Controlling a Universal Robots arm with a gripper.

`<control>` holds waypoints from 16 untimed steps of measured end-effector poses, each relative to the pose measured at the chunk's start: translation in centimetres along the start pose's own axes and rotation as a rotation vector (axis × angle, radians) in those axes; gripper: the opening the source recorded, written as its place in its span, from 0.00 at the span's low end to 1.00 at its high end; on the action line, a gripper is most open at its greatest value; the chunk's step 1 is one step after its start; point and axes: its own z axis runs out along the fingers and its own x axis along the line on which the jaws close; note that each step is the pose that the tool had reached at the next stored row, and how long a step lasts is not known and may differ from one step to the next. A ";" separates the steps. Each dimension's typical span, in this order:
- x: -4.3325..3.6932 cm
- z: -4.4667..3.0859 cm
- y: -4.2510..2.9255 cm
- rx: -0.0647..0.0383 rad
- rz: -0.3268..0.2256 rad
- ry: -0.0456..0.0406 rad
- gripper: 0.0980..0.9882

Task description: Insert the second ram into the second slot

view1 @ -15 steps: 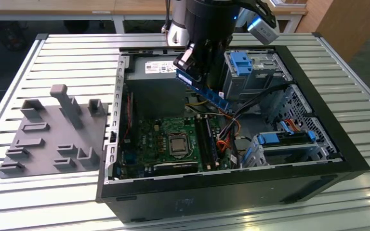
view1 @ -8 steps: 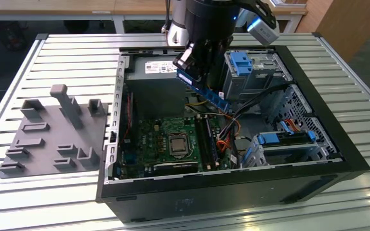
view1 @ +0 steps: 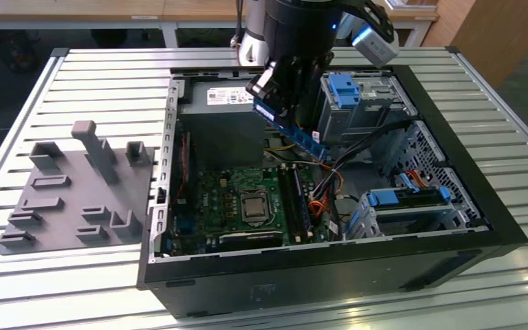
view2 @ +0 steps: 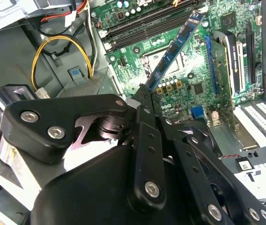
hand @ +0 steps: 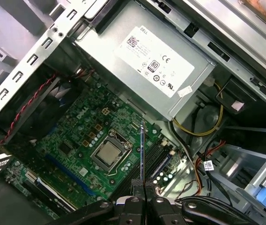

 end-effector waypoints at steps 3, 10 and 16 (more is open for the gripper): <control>0.00 0.01 0.00 0.000 0.010 -0.0005 0.03; 0.00 0.02 0.00 0.000 0.035 -0.0014 0.03; 0.00 0.03 0.00 0.001 0.055 -0.0023 0.03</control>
